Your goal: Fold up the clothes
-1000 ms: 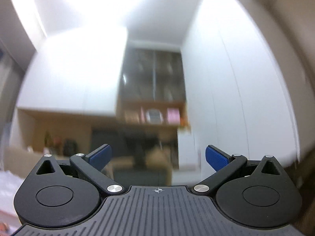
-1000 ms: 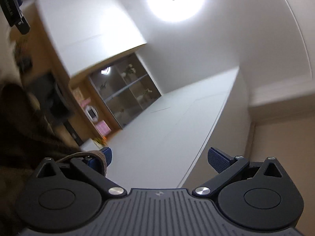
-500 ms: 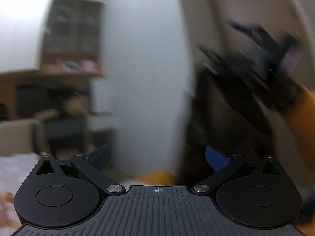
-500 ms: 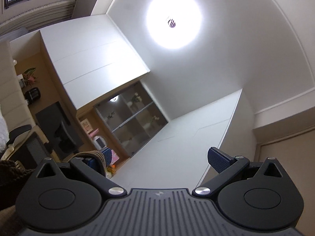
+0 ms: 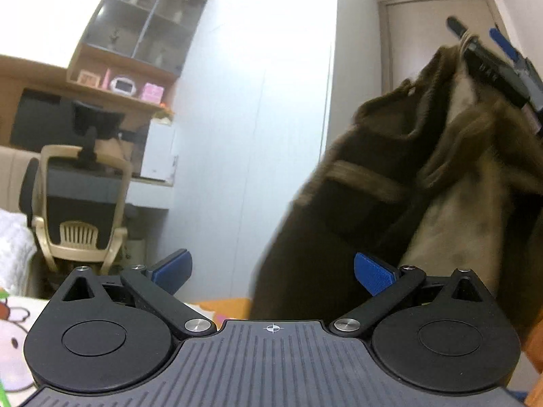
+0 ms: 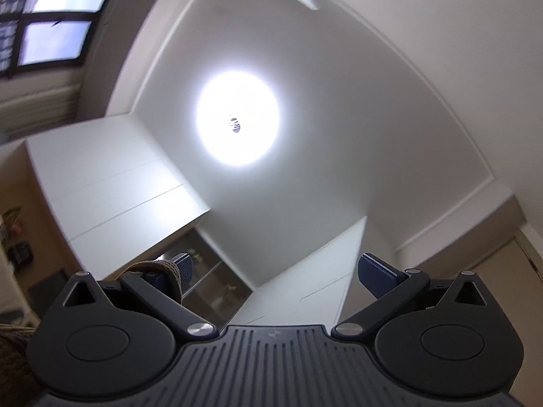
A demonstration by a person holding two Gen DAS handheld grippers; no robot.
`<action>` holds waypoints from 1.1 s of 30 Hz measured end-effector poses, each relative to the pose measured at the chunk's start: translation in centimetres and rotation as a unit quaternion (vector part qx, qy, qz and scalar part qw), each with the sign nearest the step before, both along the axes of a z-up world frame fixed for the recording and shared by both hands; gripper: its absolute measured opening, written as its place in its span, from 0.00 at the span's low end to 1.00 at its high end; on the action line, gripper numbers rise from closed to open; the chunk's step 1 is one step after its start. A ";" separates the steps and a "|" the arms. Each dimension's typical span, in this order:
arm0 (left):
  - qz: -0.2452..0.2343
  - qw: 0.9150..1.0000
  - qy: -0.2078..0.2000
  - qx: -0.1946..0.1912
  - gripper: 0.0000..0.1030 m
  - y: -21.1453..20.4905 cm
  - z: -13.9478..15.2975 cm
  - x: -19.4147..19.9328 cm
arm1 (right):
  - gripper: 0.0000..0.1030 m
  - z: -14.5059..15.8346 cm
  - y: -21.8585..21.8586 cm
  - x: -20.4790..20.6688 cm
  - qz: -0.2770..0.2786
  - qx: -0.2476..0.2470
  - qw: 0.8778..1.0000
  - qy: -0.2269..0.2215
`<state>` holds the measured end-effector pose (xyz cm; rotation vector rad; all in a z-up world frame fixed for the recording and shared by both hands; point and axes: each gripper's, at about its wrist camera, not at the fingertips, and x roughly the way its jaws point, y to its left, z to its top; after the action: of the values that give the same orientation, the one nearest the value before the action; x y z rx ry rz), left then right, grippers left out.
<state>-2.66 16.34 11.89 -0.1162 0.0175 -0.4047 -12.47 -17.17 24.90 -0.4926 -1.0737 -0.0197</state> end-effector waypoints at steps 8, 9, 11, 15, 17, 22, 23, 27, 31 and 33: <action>-0.009 0.990 -0.120 0.073 1.00 -6.3 0.3 -2.5 | 1.00 1.3 -0.9 2.4 0.033 0.022 0.998 0.040; -0.018 0.987 -0.131 0.096 1.00 -7.6 0.1 -2.4 | 1.00 1.2 -0.8 2.3 0.034 0.019 0.998 0.039; -0.007 0.982 -0.153 0.111 1.00 -9.1 -0.1 -1.9 | 1.00 1.1 -0.6 2.2 0.037 0.015 0.999 0.036; 0.076 0.971 -0.220 0.060 1.00 -9.6 0.6 -1.3 | 1.00 1.1 -0.4 1.1 0.042 0.007 0.999 0.017; 0.118 0.960 -0.254 0.029 1.00 -9.0 1.7 -1.5 | 1.00 1.1 -0.6 1.0 0.032 0.012 0.999 0.009; 0.199 0.925 -0.322 0.014 1.00 -7.4 5.3 -5.1 | 1.00 1.7 -2.2 3.9 -0.013 0.016 0.998 0.054; 0.218 0.918 -0.330 0.013 1.00 -6.9 6.0 -6.0 | 1.00 1.5 -2.4 4.5 -0.020 0.011 0.997 0.070; 0.270 0.903 -0.335 0.025 1.00 -5.1 9.3 -9.3 | 1.00 0.7 -3.2 5.6 -0.012 -0.007 0.994 0.107; 0.291 0.914 -0.277 0.058 1.00 -4.1 9.0 -4.4 | 1.00 1.3 -2.8 5.4 -0.005 -0.014 0.994 0.105; 0.302 0.918 -0.246 0.075 1.00 -3.6 8.7 -1.6 | 1.00 2.2 -2.0 6.0 -0.006 -0.015 0.994 0.106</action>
<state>-4.28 12.73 20.57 0.1363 -0.4751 0.1962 -6.47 -19.21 27.12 -0.5166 -0.8629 0.0375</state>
